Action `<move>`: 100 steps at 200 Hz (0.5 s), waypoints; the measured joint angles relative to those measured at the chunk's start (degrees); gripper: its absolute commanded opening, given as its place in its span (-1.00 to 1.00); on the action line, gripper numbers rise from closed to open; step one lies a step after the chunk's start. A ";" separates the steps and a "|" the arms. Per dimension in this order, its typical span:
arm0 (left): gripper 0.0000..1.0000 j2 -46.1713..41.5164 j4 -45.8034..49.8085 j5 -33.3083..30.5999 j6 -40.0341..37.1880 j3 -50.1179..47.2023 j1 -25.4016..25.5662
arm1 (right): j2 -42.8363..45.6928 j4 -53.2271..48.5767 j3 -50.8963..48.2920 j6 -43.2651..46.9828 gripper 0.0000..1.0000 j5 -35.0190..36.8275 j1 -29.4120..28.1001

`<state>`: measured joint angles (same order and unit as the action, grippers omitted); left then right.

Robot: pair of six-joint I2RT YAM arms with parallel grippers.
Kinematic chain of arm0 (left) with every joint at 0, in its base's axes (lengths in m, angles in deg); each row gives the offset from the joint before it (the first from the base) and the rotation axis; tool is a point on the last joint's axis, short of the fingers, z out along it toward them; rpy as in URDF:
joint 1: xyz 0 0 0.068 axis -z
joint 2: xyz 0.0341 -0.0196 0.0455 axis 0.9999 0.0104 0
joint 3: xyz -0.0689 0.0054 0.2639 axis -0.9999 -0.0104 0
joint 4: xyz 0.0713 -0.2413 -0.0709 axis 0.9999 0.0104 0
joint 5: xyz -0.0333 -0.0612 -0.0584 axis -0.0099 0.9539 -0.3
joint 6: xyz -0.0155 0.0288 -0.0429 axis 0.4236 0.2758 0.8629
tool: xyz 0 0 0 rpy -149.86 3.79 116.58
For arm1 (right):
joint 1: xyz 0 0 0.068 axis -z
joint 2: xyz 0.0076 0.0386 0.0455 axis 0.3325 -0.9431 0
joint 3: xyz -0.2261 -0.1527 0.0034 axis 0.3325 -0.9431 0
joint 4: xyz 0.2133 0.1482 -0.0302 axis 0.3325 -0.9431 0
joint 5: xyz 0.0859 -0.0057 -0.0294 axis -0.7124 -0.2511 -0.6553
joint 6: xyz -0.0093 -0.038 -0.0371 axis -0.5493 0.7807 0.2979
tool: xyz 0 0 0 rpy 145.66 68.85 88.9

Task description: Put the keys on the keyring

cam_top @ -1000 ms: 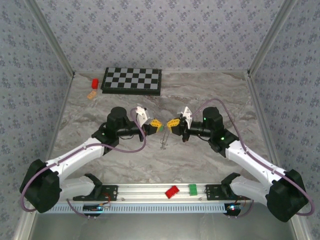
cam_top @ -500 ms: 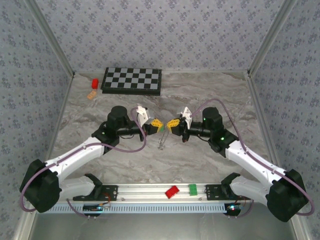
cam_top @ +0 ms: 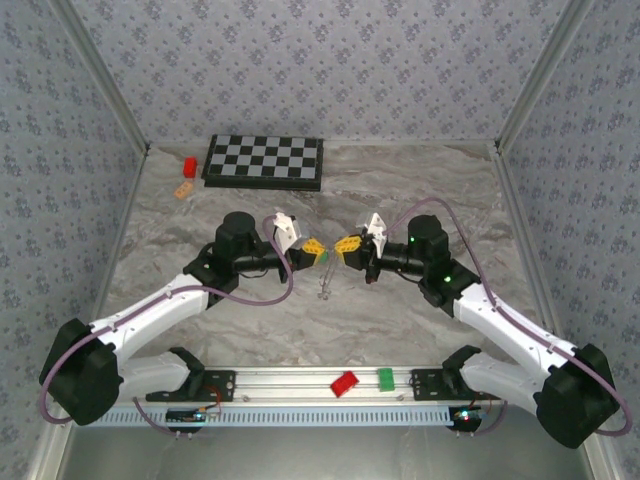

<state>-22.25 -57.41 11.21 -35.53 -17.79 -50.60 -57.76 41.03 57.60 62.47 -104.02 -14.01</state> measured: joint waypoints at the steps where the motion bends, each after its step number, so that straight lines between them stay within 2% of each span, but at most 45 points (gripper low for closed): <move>1: -1.00 0.00 0.00 0.02 0.00 0.00 0.00 | 0.00 -0.02 0.00 0.00 -1.00 0.00 0.00; 100: -1.00 0.00 0.26 0.87 -0.02 0.72 0.00 | -0.57 -0.07 0.00 0.00 -1.00 -0.07 0.00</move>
<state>-22.25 -57.14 12.08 -35.56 -17.07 -50.60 -58.33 40.96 57.60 62.47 -104.09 -14.01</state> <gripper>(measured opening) 0.047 0.038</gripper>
